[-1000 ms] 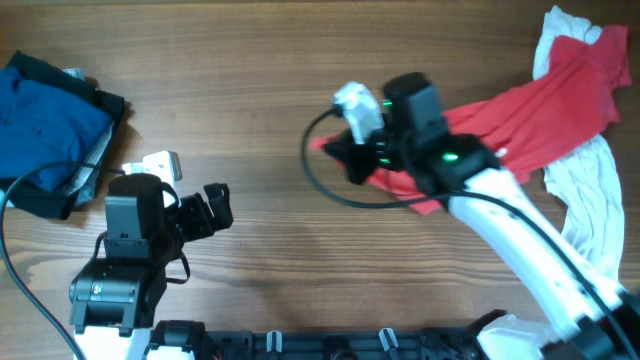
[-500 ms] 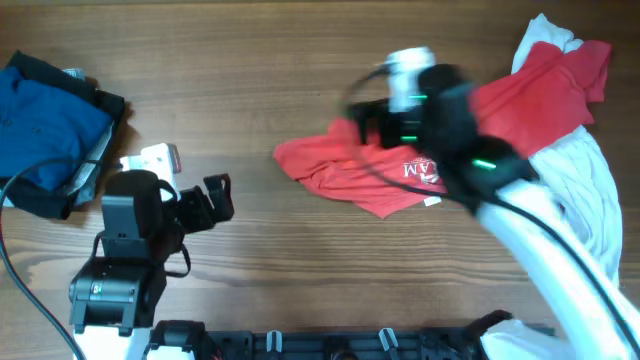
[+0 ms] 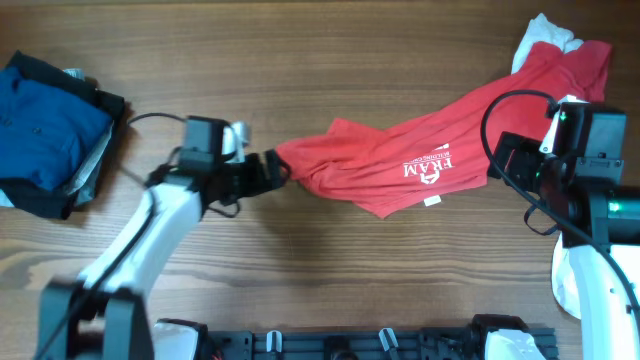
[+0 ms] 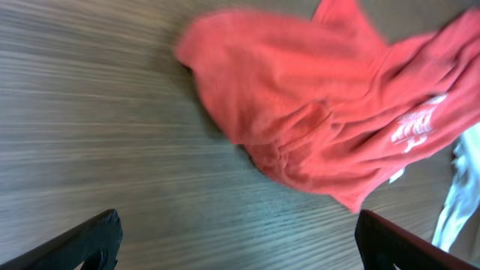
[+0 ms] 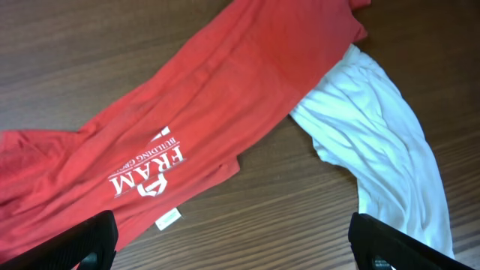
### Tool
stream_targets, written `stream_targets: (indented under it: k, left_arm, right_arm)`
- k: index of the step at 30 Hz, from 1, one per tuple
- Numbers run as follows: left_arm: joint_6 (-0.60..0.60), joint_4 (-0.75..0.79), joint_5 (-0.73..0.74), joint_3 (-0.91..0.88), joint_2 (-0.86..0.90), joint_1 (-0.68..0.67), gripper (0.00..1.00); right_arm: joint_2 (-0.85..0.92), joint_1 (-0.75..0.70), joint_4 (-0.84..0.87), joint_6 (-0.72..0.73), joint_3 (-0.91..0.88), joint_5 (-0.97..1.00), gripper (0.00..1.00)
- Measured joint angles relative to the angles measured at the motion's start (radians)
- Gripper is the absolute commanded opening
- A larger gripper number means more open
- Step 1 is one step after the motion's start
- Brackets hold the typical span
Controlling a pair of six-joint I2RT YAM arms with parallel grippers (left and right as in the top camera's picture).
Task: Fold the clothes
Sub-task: 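Grasp the shirt with the left gripper and stretch it across the table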
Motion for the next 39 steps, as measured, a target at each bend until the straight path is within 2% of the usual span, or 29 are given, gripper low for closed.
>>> stream_targets:
  k: [5, 6, 7, 8, 9, 10, 11, 16, 18, 20, 22, 23, 24, 25, 28, 32, 34, 36, 39]
  left_arm:
    - [-0.034, 0.243, 0.014, 0.000, 0.192, -0.151, 0.98]
    - [-0.040, 0.281, 0.016, 0.000, 0.215, -0.175, 0.92]
    - [-0.054, 0.319, 0.005, 0.007, 0.229, -0.202, 0.80]
    - [-0.070, 0.352, -0.010, 0.015, 0.248, -0.228, 0.64]
    - [-0.087, 0.373, -0.018, 0.022, 0.261, -0.245, 0.33]
    - [-0.094, 0.388, -0.034, 0.023, 0.277, -0.259, 0.08]
    - [-0.105, 0.399, -0.055, 0.025, 0.288, -0.269, 0.04]
    - [-0.112, 0.370, -0.137, 0.016, 0.285, -0.254, 0.04]
    - [-0.112, 0.295, -0.161, 0.010, 0.203, -0.208, 0.04]
    - [-0.107, 0.260, -0.203, 0.007, 0.024, -0.104, 0.04]
    - [-0.094, 0.265, -0.246, 0.012, -0.122, -0.010, 0.04]
    - [-0.087, 0.283, -0.274, 0.016, -0.191, 0.045, 0.16]
    - [-0.076, 0.333, -0.304, 0.020, -0.259, 0.124, 0.84]
    - [-0.067, 0.369, -0.327, 0.027, -0.292, 0.183, 1.00]
    - [-0.058, 0.375, -0.352, 0.035, -0.294, 0.276, 1.00]
    - [-0.055, 0.225, -0.288, 0.037, -0.184, 0.282, 1.00]
    - [-0.055, 0.137, -0.223, 0.035, -0.114, 0.263, 1.00]
    - [-0.055, 0.076, -0.176, 0.035, -0.064, 0.228, 1.00]
    - [-0.055, -0.015, -0.107, 0.034, 0.014, 0.131, 1.00]
  right_arm:
    - [0.006, 0.000, -0.014, 0.000, -0.001, 0.000, 1.00]
    - [0.007, 0.000, -0.021, 0.000, -0.001, 0.000, 1.00]
    - [0.007, 0.000, -0.025, 0.000, -0.001, 0.000, 1.00]
    - [0.008, 0.000, -0.027, 0.000, -0.001, 0.000, 1.00]
    - [0.008, 0.000, -0.028, 0.000, -0.001, 0.000, 0.99]
    - [0.008, 0.000, -0.030, 0.000, -0.001, 0.000, 0.99]
    - [0.008, 0.000, -0.033, 0.000, -0.001, 0.000, 0.99]
    - [0.008, 0.000, -0.043, 0.000, -0.001, 0.000, 1.00]
    - [0.008, 0.000, -0.047, 0.000, -0.001, 0.000, 1.00]
    - [0.008, 0.000, -0.047, 0.000, -0.001, 0.000, 1.00]
    - [0.014, 0.000, -0.046, 0.000, -0.001, 0.000, 1.00]
    - [0.024, 0.000, -0.048, 0.000, -0.001, 0.000, 1.00]
    - [0.038, 0.000, -0.050, 0.000, -0.001, 0.000, 1.00]
    - [0.049, 0.000, -0.051, 0.000, -0.001, 0.000, 1.00]
    - [0.073, 0.000, -0.059, 0.000, -0.001, 0.000, 0.99]
    - [0.079, 0.000, -0.066, 0.000, -0.001, 0.000, 1.00]
    - [0.079, 0.000, -0.068, 0.000, -0.001, 0.000, 0.99]
    - [0.079, 0.000, -0.071, -0.001, -0.001, 0.000, 0.93]
    - [0.103, 0.000, -0.076, -0.008, -0.002, 0.000, 0.93]
